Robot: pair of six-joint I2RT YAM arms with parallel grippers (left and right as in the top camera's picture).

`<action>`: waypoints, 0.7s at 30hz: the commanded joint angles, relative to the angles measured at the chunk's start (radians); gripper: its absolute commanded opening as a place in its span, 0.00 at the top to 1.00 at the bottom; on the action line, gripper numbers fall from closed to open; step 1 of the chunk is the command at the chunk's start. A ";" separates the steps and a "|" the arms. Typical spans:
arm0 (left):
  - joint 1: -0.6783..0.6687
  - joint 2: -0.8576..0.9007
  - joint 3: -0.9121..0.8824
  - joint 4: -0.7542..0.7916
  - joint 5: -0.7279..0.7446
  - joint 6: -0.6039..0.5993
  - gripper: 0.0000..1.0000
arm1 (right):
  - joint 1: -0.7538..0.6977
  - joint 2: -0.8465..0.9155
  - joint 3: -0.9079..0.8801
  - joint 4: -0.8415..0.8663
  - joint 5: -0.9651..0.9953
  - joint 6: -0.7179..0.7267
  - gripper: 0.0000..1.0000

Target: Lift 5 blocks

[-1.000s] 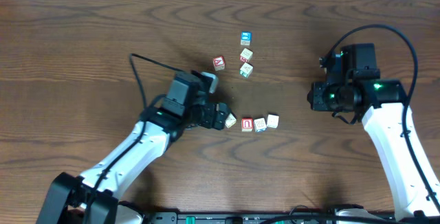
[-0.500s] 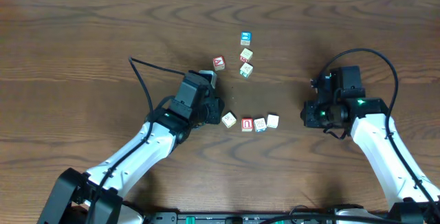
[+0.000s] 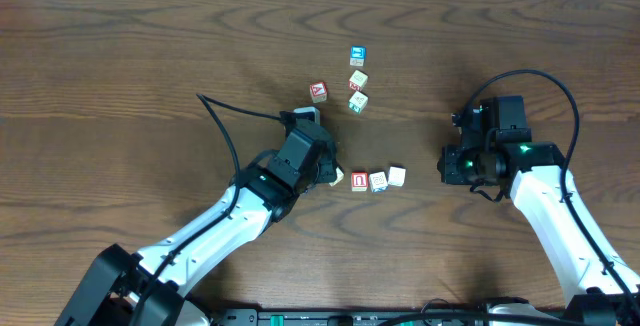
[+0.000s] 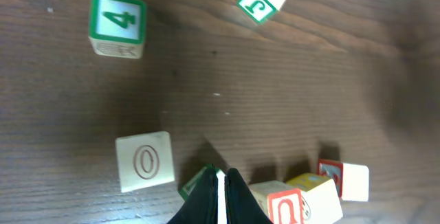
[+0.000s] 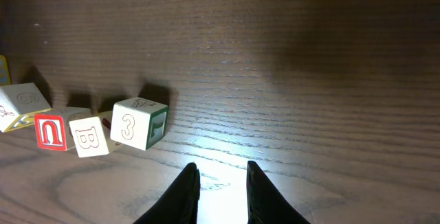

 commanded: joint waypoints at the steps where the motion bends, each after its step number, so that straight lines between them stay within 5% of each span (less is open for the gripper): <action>1: 0.000 0.041 0.026 0.013 -0.073 -0.042 0.93 | -0.001 0.003 -0.006 0.000 -0.008 0.008 0.81; 21: -0.021 0.154 0.026 0.071 -0.016 -0.064 0.93 | -0.001 0.003 -0.006 0.001 -0.007 0.008 0.83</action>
